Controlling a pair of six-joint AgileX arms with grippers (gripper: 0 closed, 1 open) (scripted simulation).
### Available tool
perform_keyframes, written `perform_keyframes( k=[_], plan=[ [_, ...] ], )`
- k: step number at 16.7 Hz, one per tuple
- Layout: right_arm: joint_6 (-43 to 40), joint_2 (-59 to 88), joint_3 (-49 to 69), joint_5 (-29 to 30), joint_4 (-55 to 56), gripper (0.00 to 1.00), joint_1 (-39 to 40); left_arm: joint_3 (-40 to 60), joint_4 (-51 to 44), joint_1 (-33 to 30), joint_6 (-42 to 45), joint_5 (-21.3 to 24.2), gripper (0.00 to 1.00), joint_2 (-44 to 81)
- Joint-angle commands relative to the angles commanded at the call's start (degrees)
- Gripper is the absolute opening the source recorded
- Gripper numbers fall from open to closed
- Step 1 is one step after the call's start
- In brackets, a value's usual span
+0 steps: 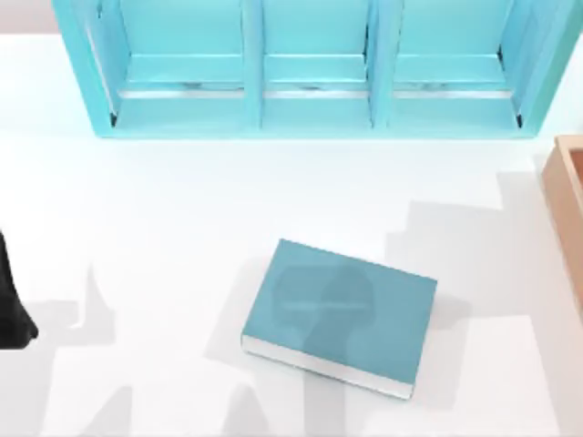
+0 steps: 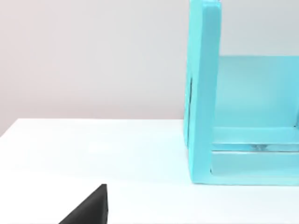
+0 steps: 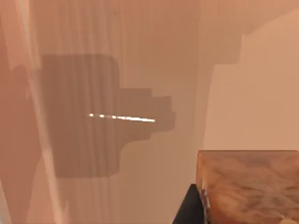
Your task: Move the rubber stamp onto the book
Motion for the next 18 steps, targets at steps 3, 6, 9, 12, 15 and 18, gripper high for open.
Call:
perform_keyframes(
  k=[3,6,9,12,15,18],
  plan=[
    [5.9,-2.6,6.1,0.8,-5.4,0.00,5.9,0.0,0.0,0.0,0.0,0.0,1.00,0.0],
    [11.0,-5.4,11.5,0.4,-9.0,0.00,11.5,0.0,0.0,0.0,0.0,0.0,1.00,0.0],
    [14.8,-5.6,13.3,-1.4,-13.0,0.00,15.8,0.0,0.0,0.0,0.0,0.0,1.00,0.0],
    [16.5,-4.7,12.7,-2.5,-15.4,0.00,17.3,0.0,0.0,0.0,0.0,0.0,1.00,0.0],
    [16.5,-4.7,12.7,-2.5,-15.4,0.00,17.3,0.0,0.0,0.0,0.0,0.0,1.00,0.0],
    [17.3,-4.0,13.0,-2.5,-15.0,0.00,17.9,0.0,0.0,0.0,0.0,0.0,1.00,0.0]
  ],
)
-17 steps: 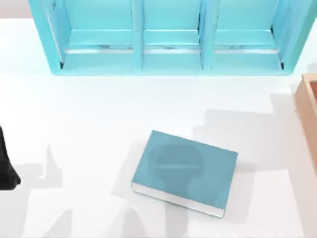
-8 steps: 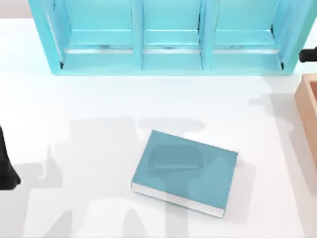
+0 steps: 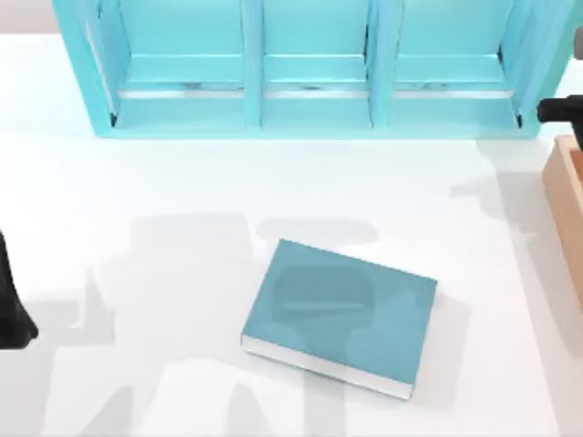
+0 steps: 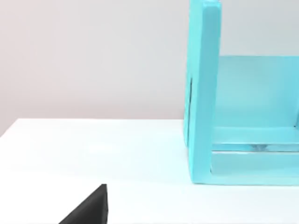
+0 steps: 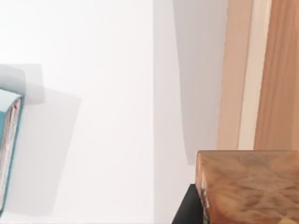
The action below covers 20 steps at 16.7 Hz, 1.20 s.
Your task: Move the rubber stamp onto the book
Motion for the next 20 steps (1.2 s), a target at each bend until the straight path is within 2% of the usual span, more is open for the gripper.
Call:
perform_keyframes(
  k=[3,9,12,20],
  plan=[
    [5.5,4.2,1.0,0.2,1.6,0.00,5.5,0.0,0.0,0.0,0.0,0.0,1.00,0.0],
    [25.4,11.7,1.4,0.5,7.3,0.00,25.1,0.0,0.0,0.0,0.0,0.0,1.00,0.0],
    [32.9,13.9,1.3,0.3,11.4,0.00,32.6,0.0,0.0,0.0,0.0,0.0,1.00,0.0],
    [35.2,14.5,1.3,0.0,13.0,0.00,34.7,0.0,0.0,0.0,0.0,0.0,1.00,0.0]
  ],
)
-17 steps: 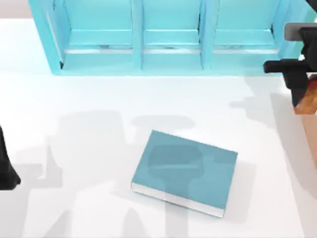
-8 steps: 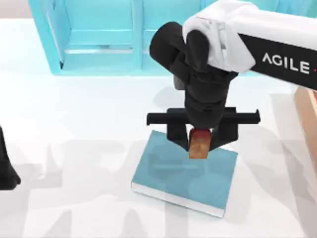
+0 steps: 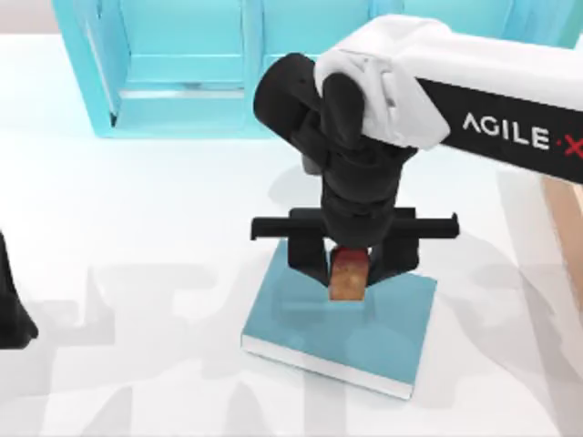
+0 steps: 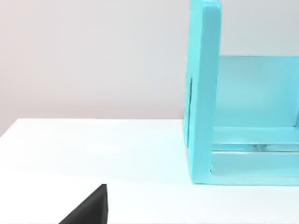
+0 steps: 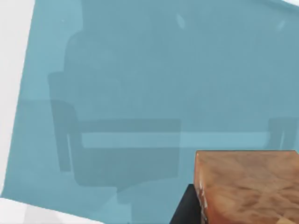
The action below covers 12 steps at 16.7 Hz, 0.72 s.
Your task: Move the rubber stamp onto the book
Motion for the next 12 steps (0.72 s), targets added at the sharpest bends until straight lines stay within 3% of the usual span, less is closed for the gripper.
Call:
perform_keyframes(
  k=[6,12],
  plan=[
    [-0.1,0.0,0.6,0.1,-0.6,0.00,0.1,0.0,0.0,0.0,0.0,0.0,1.00,0.0],
    [-0.1,0.0,0.6,0.1,-0.6,0.45,0.1,0.0,0.0,0.0,0.0,0.0,1.00,0.0]
  ],
)
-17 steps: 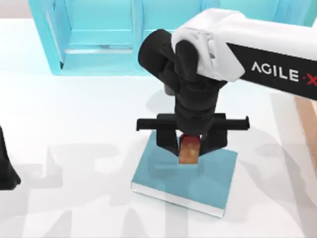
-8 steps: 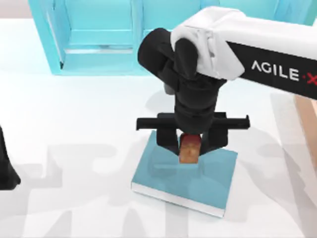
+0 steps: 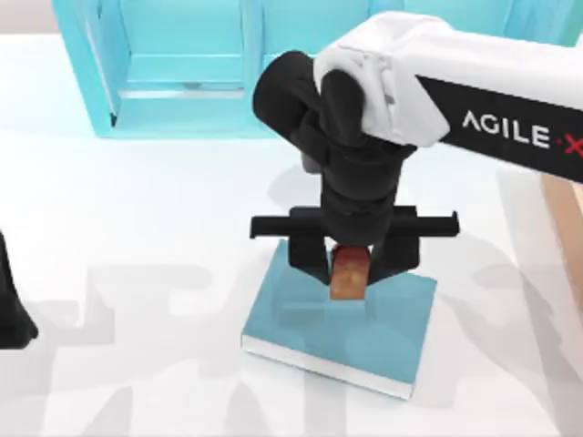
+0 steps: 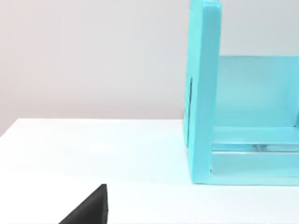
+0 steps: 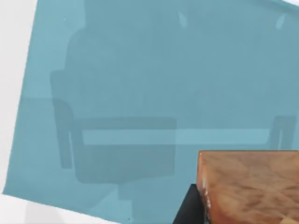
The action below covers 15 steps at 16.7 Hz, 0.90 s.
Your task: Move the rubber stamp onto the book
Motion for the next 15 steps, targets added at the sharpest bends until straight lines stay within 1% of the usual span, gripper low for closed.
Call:
perform_keyframes(
  k=[7,8,15],
  plan=[
    [0.0,0.0,0.0,0.0,0.0,0.98,0.0,0.0,0.0,0.0,0.0,0.0,1.00,0.0],
    [0.0,0.0,0.0,0.0,0.0,1.00,0.0,0.0,0.0,0.0,0.0,0.0,1.00,0.0],
    [0.0,0.0,0.0,0.0,0.0,1.00,0.0,0.0,0.0,0.0,0.0,0.0,1.00,0.0]
  ],
)
